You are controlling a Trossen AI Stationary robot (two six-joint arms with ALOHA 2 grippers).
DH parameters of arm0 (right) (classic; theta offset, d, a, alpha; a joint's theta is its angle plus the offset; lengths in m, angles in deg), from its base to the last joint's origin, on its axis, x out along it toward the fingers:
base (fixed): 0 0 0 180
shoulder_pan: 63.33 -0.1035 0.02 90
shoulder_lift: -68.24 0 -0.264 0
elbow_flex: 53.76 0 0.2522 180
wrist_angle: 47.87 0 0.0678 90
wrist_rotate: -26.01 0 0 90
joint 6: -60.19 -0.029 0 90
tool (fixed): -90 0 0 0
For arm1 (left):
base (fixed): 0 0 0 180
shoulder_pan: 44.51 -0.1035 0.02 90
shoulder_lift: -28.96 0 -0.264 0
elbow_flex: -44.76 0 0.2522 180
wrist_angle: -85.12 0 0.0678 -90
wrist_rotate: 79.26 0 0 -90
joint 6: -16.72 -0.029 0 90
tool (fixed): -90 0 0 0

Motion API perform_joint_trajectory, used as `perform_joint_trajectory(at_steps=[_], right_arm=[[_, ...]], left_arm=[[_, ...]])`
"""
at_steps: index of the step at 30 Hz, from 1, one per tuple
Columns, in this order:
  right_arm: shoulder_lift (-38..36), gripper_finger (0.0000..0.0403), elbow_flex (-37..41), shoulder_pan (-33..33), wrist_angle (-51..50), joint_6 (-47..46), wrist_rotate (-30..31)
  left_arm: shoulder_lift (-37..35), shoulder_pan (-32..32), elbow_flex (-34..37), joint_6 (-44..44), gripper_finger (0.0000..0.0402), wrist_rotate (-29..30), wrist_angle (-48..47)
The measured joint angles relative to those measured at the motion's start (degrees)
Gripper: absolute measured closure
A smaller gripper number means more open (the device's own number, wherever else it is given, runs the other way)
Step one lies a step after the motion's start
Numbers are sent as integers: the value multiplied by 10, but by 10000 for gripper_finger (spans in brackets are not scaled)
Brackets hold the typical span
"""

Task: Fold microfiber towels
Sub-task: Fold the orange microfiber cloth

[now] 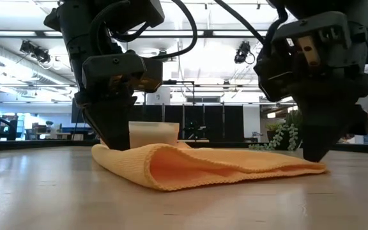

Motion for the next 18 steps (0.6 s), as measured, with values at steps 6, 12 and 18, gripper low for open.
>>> perform_joint_trajectory(at_steps=[6, 12, 18], right_arm=[[0, 402, 0, 0, 5, 8, 18], [11, 402, 0, -4, 24, 10, 24], [26, 402, -1, -8, 32, 11, 25]], left_arm=[[0, -3, 1, -9, 373, -2, 15], [-44, 3, 2, -53, 363, -1, 76], [-41, 58, 0, -128, 370, -34, 172]])
